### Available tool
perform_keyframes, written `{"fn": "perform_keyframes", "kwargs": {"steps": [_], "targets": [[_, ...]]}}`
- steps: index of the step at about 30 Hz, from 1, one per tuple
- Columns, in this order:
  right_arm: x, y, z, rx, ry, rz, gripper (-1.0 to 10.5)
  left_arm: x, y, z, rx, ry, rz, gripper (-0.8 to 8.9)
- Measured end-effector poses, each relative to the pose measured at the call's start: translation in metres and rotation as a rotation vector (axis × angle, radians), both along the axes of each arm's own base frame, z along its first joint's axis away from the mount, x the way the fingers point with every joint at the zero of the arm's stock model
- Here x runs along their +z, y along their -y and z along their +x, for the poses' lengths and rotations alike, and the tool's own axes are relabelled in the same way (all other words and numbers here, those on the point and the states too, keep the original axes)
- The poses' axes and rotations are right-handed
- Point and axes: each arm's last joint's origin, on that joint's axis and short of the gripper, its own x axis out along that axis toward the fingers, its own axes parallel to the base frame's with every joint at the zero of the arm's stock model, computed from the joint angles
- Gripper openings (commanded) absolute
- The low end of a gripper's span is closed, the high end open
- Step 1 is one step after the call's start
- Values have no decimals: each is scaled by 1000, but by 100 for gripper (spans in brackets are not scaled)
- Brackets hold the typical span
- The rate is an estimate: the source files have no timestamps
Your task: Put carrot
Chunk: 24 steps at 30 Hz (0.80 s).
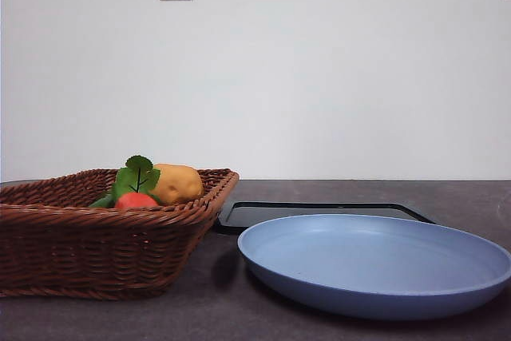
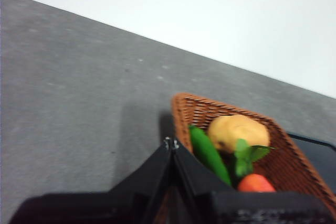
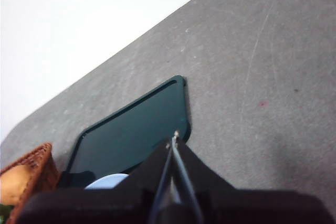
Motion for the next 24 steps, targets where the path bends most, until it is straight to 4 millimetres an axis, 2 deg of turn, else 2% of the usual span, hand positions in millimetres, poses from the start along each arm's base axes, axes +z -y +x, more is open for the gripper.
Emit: {"fn": "perform_keyframes", "kwargs": {"steps": [5, 9, 15, 19, 24], "targets": [[0, -1, 0, 19, -6, 39, 5, 1, 2, 0, -64, 6, -23, 7], [4, -1, 0, 39, -71, 54, 5, 3, 2, 1, -64, -83, -32, 7], [35, -2, 6, 48, -117, 7, 5, 32, 2, 11, -50, -166, -30, 7], [51, -4, 15, 96, -200, -39, 5, 48, 3, 26, -84, -241, -23, 7], [69, -7, 31, 199, -315, -86, 5, 69, 7, 50, -208, -306, -3, 7]]}}
